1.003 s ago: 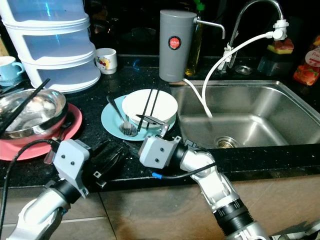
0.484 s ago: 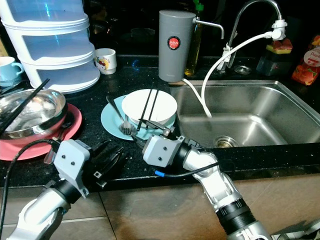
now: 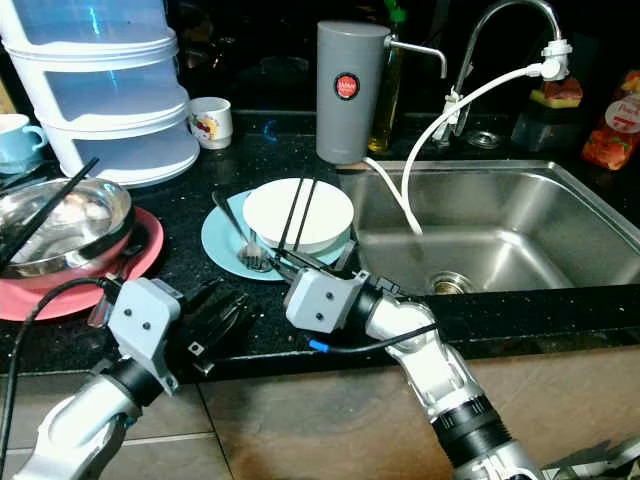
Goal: Kitchen organization
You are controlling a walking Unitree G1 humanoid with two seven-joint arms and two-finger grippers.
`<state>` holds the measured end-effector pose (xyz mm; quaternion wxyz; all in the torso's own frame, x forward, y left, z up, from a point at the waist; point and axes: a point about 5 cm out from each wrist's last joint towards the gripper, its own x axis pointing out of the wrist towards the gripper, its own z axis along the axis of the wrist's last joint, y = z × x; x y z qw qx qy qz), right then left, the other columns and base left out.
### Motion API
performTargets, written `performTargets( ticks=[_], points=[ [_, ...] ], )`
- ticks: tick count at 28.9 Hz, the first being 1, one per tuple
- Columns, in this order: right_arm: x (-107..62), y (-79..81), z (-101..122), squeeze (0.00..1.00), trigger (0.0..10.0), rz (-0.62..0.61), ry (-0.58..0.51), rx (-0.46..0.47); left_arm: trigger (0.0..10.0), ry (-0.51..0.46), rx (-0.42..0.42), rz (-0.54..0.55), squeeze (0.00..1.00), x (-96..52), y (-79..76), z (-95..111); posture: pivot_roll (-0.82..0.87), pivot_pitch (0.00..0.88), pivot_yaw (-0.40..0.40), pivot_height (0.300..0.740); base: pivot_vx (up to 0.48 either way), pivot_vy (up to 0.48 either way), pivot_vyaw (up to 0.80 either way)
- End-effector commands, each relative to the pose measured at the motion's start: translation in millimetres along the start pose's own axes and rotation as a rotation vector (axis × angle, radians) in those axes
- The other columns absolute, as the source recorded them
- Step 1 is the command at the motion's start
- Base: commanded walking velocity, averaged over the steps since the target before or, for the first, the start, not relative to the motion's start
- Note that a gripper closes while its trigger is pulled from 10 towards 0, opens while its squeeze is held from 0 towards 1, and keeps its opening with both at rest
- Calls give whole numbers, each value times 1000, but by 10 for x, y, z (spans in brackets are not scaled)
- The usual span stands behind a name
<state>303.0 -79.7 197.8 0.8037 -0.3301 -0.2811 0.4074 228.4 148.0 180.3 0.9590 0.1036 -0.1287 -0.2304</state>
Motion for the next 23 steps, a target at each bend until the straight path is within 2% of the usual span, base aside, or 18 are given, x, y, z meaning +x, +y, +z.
performTargets(
  ticks=[1,11,12,13,14,15,16,23],
  points=[
    [-15,-21,-32,0,10000,-7,15,-2,10000,27,0,-14,0,-2,-15,-48,50,42,-73,740,0,0,0],
    [-27,-57,-66,0,9961,-21,32,-6,10000,26,1,-16,0,15,-23,-46,48,42,-72,740,0,0,0],
    [-31,-61,-71,0,8902,-25,35,-4,10000,26,1,-16,0,17,-22,-47,48,42,-72,740,0,0,0],
    [-32,-66,-75,0,8902,-27,37,-3,10000,26,1,-16,0,18,-21,-47,48,44,-72,740,0,0,0],
    [-35,-69,-80,0,3961,-29,37,8,10000,27,1,-16,0,18,-21,-49,47,44,-71,740,0,0,0],
    [-37,-72,-83,0,980,-32,38,13,10000,27,1,-16,0,17,-20,-50,47,44,-71,740,0,0,0],
    [-39,-76,-85,0,0,-35,39,17,10000,27,0,-16,0,17,-21,-51,47,44,-71,740,0,0,0],
    [-49,-85,-87,0,0,-41,39,15,10000,26,-2,-18,0,16,-27,-54,45,44,-70,740,0,0,0]
  ],
)
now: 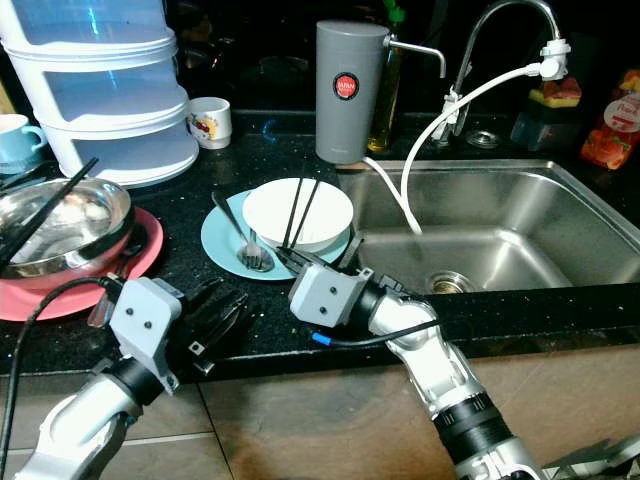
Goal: Kitchen organization
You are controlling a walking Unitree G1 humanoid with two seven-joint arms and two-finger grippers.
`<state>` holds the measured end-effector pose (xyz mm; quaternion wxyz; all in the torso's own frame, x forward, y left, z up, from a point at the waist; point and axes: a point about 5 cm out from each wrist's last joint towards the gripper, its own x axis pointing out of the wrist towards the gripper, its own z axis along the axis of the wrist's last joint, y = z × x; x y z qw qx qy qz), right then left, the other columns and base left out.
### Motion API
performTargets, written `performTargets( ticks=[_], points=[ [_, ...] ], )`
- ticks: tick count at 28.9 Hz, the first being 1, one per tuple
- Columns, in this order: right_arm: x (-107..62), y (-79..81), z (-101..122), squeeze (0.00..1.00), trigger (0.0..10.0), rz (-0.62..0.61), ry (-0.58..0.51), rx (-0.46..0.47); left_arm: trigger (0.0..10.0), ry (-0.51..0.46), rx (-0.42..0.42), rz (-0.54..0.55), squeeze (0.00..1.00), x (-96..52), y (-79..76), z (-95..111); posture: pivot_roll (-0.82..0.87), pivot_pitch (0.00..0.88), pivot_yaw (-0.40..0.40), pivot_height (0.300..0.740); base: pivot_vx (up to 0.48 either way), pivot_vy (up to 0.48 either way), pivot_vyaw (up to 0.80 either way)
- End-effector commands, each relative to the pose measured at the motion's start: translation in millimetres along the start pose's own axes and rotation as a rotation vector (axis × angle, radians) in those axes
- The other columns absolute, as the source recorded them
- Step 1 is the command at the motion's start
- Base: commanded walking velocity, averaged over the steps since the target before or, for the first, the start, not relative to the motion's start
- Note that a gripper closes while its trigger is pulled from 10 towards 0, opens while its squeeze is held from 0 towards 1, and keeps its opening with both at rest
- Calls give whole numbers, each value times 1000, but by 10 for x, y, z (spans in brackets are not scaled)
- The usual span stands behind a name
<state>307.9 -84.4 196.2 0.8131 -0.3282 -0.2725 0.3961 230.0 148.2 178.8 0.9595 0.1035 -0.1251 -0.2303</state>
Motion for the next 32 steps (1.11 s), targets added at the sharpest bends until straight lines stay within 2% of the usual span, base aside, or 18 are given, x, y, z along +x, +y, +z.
performTargets(
  ticks=[1,5,6,8,12,13,15,16,17,18,19,20,21,23,24,29,30,32],
  points=[
    [-31,-58,-27,0,0,-22,14,5,10000,19,0,-19,0,6,-32,-35,45,44,-70,740,0,0,0],
    [-37,-80,-8,0,0,-37,1,7,10000,16,3,-20,0,10,-31,-30,44,44,-70,740,0,0,0],
    [-36,-99,10,0,784,-51,-10,12,10000,14,4,-20,0,11,-32,-28,44,44,-70,740,0,0,0],
    [-32,-119,28,0,1020,-65,-22,19,10000,13,4,-20,0,13,-31,-26,46,45,-69,740,0,0,0],
    [16,-398,177,0,1137,-220,-111,158,10000,8,6,-20,0,16,-27,-16,47,44,-68,740,0,0,0],
    [16,-398,177,0,1137,-220,-111,158,10000,8,6,-20,0,16,-27,-16,47,44,-68,740,0,0,0],
    [21,-561,222,0,784,-280,-138,190,10000,8,9,-23,0,17,-25,-12,48,43,-67,740,0,0,0],
    [21,-582,227,0,784,-287,-141,194,10000,8,9,-23,0,17,-25,-12,48,43,-67,740,0,0,0],
    [18,-595,224,0,275,-292,-142,197,10000,7,10,-23,0,19,-25,-10,48,43,-67,740,0,0,0],
    [8,-595,206,0,431,-290,-135,191,10000,7,10,-25,0,23,-27,-8,48,39,-67,740,0,0,0],
    [1,-584,191,0,1373,-283,-128,182,10000,6,11,-25,0,25,-29,-8,48,39,-67,740,0,0,0],
    [-3,-574,181,0,1373,-278,-122,176,10000,6,11,-26,0,26,-30,-7,48,39,-67,740,0,0,0],
    [-5,-561,173,0,2745,-272,-118,171,10000,6,11,-26,0,27,-30,-7,49,38,-68,740,0,0,0],
    [-6,-528,164,0,9216,-261,-108,173,10000,8,15,-27,0,30,-31,-11,51,38,-70,740,0,0,0],
    [-2,-511,165,0,10000,-255,-104,177,10000,9,17,-27,0,30,-32,-12,52,36,-69,740,0,0,0],
    [60,-453,155,24,10000,-230,-78,230,10000,11,20,-30,0,27,-33,-12,57,33,-68,740,0,0,0],
    [99,-449,133,1000,10000,-228,-48,258,10000,12,23,-31,0,28,-29,-12,55,31,-64,740,0,0,0],
    [207,-451,132,1000,10000,-212,-13,293,10000,14,26,-32,0,40,-20,-10,50,29,-56,740,0,0,0]
  ],
)
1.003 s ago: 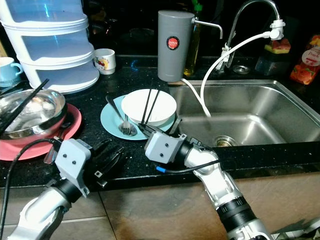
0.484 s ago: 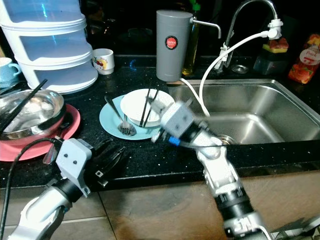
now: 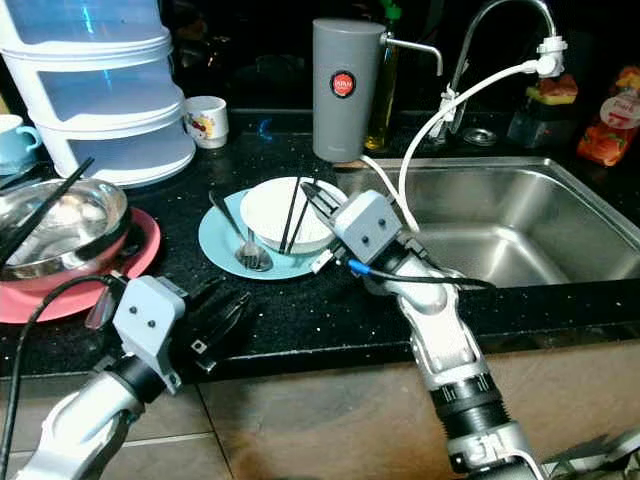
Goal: Kitchen organization
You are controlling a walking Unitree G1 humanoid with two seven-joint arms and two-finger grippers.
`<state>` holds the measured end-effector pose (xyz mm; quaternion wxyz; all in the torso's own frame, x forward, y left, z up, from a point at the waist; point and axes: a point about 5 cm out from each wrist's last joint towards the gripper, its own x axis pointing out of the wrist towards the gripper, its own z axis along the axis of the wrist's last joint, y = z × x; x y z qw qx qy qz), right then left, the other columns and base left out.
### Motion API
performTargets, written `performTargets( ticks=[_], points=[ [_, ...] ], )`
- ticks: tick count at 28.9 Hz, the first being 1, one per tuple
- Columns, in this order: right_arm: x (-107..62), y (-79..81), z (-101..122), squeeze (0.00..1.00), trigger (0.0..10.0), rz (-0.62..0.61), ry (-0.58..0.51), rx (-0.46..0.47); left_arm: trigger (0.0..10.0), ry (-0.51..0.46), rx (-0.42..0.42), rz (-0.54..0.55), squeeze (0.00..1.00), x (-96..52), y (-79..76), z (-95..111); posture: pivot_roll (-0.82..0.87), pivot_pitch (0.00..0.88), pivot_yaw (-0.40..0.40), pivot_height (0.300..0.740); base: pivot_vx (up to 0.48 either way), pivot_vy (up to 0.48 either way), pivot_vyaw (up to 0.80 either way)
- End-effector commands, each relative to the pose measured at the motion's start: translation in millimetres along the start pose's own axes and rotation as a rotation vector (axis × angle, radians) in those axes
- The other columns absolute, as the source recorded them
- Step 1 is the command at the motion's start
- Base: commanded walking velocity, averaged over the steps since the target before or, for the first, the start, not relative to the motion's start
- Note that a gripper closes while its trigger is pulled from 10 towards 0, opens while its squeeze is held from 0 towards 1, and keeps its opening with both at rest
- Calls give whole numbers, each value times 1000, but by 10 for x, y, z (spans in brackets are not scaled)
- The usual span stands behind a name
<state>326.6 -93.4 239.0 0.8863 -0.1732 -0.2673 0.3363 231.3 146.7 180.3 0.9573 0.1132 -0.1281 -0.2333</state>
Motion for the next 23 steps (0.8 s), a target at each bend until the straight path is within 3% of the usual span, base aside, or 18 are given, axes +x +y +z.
performTargets(
  ticks=[1,2,6,8,10,11,14,17,18,23],
  points=[
    [99,29,13,1000,10000,22,27,17,10000,16,6,-24,0,19,-16,-22,50,29,-56,740,0,0,0],
    [253,49,21,1000,10000,40,72,75,10000,15,11,-29,0,41,-9,-16,47,28,-51,740,0,0,0],
    [440,42,76,1000,10000,53,91,109,10000,8,15,-39,0,73,-10,-3,47,28,-51,740,0,0,0],
    [784,-24,243,1000,10000,72,93,243,10000,-11,28,-48,0,143,0,29,46,17,-48,740,0,0,0],
    [784,-24,243,1000,10000,72,93,243,10000,-11,28,-48,0,143,0,29,46,17,-48,740,0,0,0],
    [872,-46,305,1000,10000,80,91,271,10000,-15,31,-48,0,151,6,39,46,17,-48,740,0,0,0],
    [1098,-81,345,1000,10000,161,241,275,10000,-10,39,-48,0,135,34,45,47,22,-48,740,0,0,0],
    [1143,-105,344,1000,10000,178,288,265,10000,-7,38,-51,0,125,30,38,45,22,-47,740,0,0,0],
    [1168,-138,334,0,10000,160,323,284,10000,-6,38,-52,0,128,29,35,42,21,-48,740,0,0,0],
    [1192,-189,182,0,10000,76,482,510,10000,-12,36,-56,0,154,27,42,40,21,-49,740,0,0,0]
  ],
)
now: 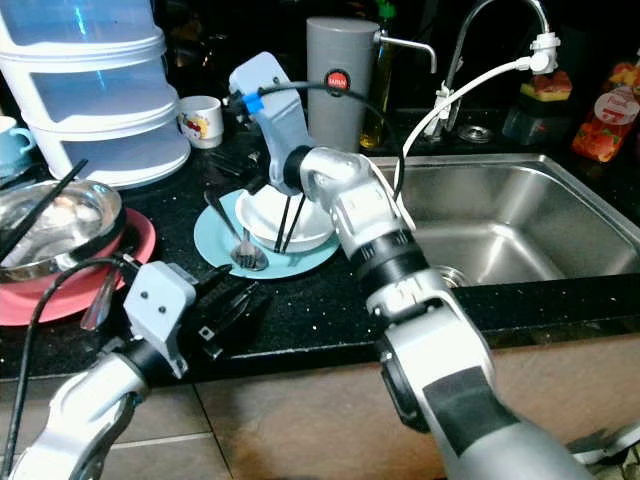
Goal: Kitchen organization
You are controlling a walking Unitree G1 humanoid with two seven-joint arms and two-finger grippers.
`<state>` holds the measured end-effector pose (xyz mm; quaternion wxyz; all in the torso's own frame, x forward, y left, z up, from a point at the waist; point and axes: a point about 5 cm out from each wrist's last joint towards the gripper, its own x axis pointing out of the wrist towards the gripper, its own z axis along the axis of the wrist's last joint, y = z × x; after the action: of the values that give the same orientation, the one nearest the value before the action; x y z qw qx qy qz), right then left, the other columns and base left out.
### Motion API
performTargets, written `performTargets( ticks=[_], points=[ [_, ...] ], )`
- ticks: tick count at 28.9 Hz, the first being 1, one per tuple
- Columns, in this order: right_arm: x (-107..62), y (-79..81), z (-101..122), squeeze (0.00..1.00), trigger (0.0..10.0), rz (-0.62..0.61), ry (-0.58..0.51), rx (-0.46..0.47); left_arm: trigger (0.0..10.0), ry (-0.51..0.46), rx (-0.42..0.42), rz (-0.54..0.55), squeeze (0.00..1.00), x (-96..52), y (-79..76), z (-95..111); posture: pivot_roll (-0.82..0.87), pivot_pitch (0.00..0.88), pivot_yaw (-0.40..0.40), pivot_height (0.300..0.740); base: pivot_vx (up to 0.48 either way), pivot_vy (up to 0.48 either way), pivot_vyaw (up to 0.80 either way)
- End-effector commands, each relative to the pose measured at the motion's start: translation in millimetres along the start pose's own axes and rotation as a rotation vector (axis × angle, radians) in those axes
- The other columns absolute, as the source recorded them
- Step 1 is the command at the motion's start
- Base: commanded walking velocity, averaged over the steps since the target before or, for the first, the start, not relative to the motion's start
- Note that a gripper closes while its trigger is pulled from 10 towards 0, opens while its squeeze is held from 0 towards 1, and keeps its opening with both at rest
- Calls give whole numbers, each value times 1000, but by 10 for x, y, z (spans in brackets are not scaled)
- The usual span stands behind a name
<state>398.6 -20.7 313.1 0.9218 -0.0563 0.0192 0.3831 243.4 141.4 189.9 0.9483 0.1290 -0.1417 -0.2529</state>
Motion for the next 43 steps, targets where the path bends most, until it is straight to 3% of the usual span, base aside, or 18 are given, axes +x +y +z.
performTargets(
  ticks=[1,6,13,21,25,31,35,43],
  points=[
    [10,-47,-116,0,10000,-35,54,111,10000,11,2,-15,0,14,-5,-16,39,20,-53,740,0,0,0],
    [-29,-172,-159,0,10000,-113,88,219,10000,7,2,-11,0,21,6,-7,42,22,-60,740,0,0,0],
    [-119,-310,-210,0,10000,-183,187,282,10000,10,0,-11,0,11,11,-14,40,24,-56,740,0,0,0],
    [-227,-459,-177,0,10000,-245,234,222,10000,9,-4,-20,0,20,-5,-17,33,29,-50,740,0,0,0],
    [-239,-416,-232,0,10000,-182,291,267,10000,10,-7,-21,0,21,-13,-19,33,29,-50,740,0,0,0],
    [-225,-246,-203,0,10000,3,301,473,10000,12,-8,-20,0,8,-12,-18,36,34,-54,740,0,0,0],
    [-251,-237,-232,0,10000,37,318,524,10000,12,-9,-21,0,11,-19,-16,38,33,-55,740,0,0,0],
    [-263,-244,-384,0,10000,19,362,540,10000,15,-9,-21,0,13,-24,-18,39,32,-55,740,0,0,0]
  ],
)
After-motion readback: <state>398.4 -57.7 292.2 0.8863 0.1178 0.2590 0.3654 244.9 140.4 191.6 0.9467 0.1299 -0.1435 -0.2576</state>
